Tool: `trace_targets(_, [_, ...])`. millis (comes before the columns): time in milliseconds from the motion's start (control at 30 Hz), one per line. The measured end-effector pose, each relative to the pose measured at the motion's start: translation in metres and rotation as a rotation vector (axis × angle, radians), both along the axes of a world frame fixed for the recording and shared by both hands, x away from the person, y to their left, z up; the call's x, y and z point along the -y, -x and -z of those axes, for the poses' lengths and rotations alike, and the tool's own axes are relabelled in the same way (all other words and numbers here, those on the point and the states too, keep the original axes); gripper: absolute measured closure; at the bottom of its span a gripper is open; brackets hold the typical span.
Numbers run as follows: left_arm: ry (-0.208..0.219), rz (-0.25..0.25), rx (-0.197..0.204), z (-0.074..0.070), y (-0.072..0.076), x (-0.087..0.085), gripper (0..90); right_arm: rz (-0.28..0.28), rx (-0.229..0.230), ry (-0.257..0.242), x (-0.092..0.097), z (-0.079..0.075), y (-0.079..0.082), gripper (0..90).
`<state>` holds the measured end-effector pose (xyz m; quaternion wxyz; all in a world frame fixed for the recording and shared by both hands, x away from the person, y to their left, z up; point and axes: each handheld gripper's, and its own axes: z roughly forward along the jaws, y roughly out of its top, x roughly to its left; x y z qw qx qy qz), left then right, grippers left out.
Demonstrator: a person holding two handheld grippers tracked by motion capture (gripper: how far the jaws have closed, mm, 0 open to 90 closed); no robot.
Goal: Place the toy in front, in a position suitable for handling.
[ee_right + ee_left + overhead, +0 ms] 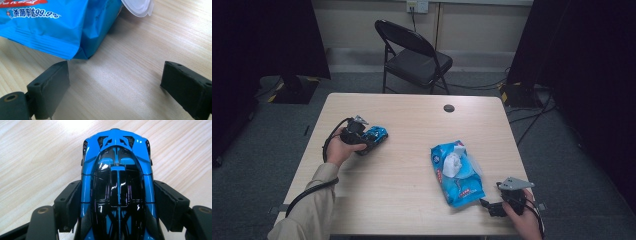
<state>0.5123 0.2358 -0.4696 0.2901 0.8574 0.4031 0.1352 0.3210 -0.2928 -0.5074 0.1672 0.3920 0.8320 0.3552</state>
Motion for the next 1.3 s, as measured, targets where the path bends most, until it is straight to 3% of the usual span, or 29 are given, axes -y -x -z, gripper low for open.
trace_targets(300, [0.017, 0.015, 0.006, -0.014, 0.007, 0.002, 28.2, 0.001, 0.0, 0.0, 0.0, 0.0, 0.0, 7.6])
trace_targets(633, [0.02, 0.078, 0.02, -0.023, 0.028, 0.019, 28.2, 0.002, 0.001, 0.0, 0.0, 0.0, 0.0, 7.6])
trace_targets(1067, [0.041, 0.168, -0.025, -0.007, 0.067, 0.047, 28.2, 0.005, 0.0, 0.0, 0.0, 0.0, 0.0, 7.6])
trace_targets(1300, [0.031, 0.201, -0.016, -0.002, 0.086, 0.065, 28.1, 0.005, 0.0, -0.001, 0.0, 0.0, 0.0, 7.6])
